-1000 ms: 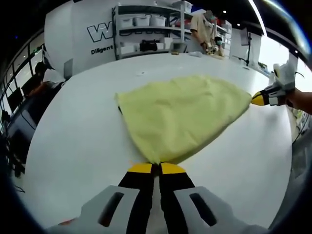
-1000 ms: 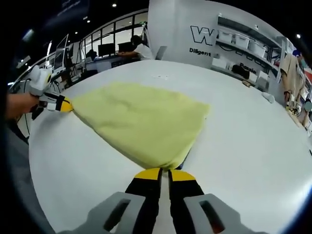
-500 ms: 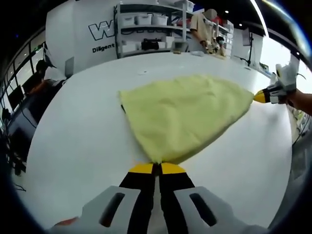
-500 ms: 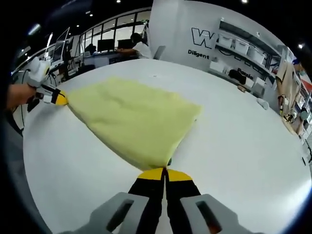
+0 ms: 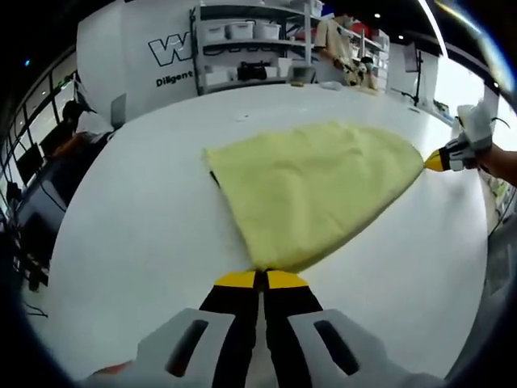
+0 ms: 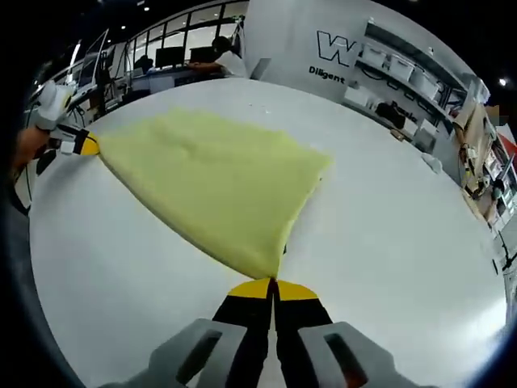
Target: Fold the garment on the visible template until the final outline fits inside the template.
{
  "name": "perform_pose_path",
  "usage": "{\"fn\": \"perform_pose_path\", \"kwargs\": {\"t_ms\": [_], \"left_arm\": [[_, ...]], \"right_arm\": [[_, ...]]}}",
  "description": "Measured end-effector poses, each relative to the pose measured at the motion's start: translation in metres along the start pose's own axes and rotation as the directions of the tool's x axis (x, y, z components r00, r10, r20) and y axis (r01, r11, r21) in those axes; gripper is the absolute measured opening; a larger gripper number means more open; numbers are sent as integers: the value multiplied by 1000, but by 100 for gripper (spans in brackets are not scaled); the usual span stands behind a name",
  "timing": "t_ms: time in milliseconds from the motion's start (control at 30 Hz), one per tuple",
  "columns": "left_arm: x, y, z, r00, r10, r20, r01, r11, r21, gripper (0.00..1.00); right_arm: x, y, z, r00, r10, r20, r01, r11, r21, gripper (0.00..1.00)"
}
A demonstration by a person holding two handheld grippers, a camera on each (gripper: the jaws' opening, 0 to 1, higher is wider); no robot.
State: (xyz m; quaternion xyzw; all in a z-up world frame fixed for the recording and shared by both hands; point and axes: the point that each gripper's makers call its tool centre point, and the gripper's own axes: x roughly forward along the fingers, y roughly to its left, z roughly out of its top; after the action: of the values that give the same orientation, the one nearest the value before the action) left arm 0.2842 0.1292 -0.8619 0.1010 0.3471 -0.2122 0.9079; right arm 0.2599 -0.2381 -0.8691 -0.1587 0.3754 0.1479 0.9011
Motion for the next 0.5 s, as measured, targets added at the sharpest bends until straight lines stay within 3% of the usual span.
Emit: {"fn": "perform_pose_path", "kwargs": {"t_ms": [233,400,500], "left_arm": [[-3,-2,-2,1000,-13,-10,13,1000,9,0],[-13,-6,-13,999,-32,-24,32,999,18,0],[-17,-8,-17,999,-30,-25,31,999,28,0]], "right_arm": [[-5,3,-2,1000,14,-9,-14,1000,-8,0],[-17,12,-7,999,31,-31,-32,999,-28,0],[-21,17,-12,998,47,-38,-46,999,14,0]]}}
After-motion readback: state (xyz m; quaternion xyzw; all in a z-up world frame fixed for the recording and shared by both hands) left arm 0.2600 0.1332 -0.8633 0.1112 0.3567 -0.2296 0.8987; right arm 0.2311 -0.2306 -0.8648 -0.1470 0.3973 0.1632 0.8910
